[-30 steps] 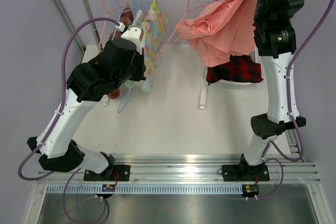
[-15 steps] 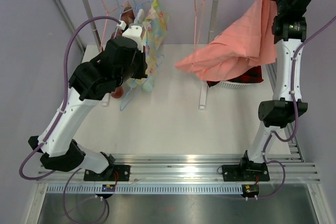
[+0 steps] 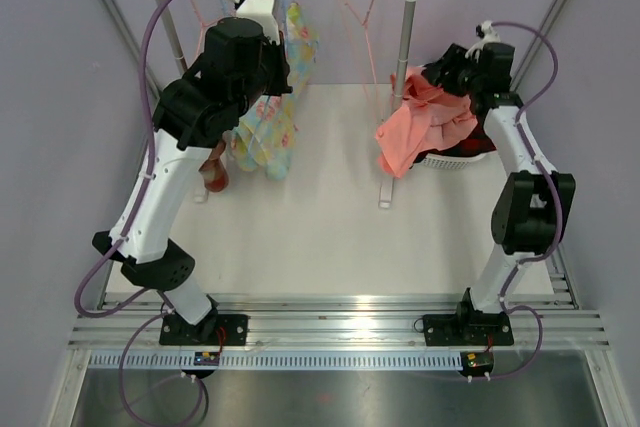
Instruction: Remove the skirt from the hanger
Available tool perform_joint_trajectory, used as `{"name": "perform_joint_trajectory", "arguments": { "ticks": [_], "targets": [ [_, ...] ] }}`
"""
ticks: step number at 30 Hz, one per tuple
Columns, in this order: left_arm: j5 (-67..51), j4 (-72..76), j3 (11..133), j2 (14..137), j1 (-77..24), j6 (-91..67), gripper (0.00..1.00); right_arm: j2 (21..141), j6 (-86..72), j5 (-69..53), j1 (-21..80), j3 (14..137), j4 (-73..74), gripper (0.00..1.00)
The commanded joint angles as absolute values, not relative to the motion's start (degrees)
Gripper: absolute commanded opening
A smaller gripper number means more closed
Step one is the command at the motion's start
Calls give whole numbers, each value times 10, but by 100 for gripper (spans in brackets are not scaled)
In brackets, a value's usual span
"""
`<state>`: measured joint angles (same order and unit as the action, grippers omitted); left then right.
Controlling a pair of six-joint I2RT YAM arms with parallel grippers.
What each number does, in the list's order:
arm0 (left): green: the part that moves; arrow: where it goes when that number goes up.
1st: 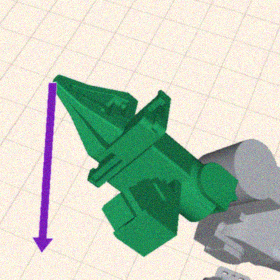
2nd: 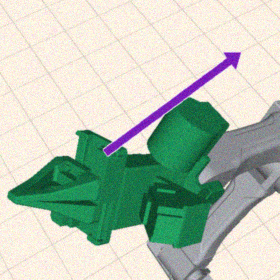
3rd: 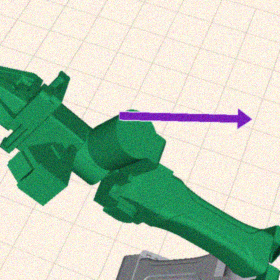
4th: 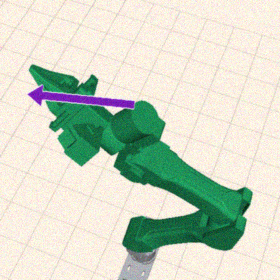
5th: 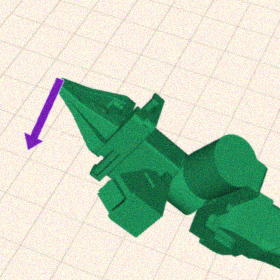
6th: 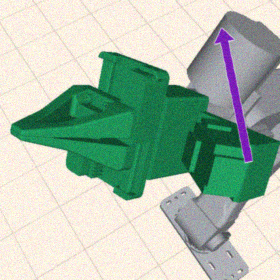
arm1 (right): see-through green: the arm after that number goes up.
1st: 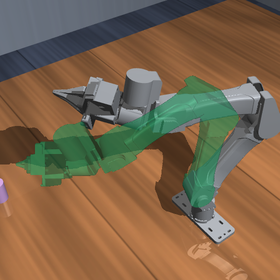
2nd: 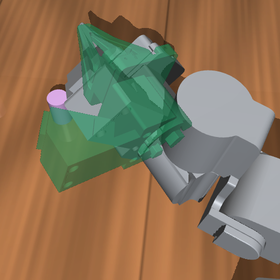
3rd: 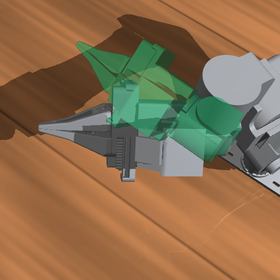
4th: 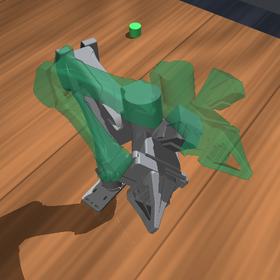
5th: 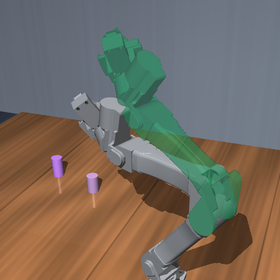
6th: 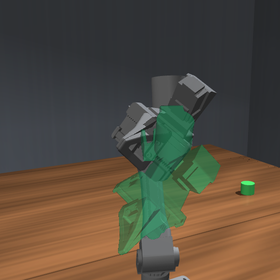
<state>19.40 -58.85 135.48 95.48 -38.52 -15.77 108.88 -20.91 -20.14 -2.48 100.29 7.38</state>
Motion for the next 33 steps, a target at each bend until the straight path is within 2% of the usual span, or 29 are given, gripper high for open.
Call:
{"name": "perform_joint_trajectory", "arguments": {
  "ticks": [1,3,4,12,20,27,28,29,32,33],
  "targets": [
    [161,-487,1380,962,-375,-127,0,926,-253,-231,-19,858,-61,66],
    [147,-462,1380,974,-369,-121,0,862,-264,-235,-18,770,-77,71],
    [143,-438,1380,979,-368,-118,0,841,-267,-242,-13,746,-76,99],
    [117,-316,1412,1069,-359,-119,0,607,-272,-226,69,537,-35,99],
    [114,-304,1408,1107,-358,-146,0,485,-258,-236,80,503,62,99],
    [106,-316,1347,1069,-361,-162,0,462,-265,-240,80,501,83,99],
    [105,-316,1333,1061,-363,-158,4,461,-265,-240,81,501,83,99],
    [107,-316,1327,1043,-364,-156,14,457,-266,-241,80,502,84,100],
    [116,-322,1311,1014,-365,-142,26,446,-264,-237,80,508,101,99],
    [122,-326,1309,993,-365,-138,33,441,-262,-234,80,511,105,99]
  ]
}}
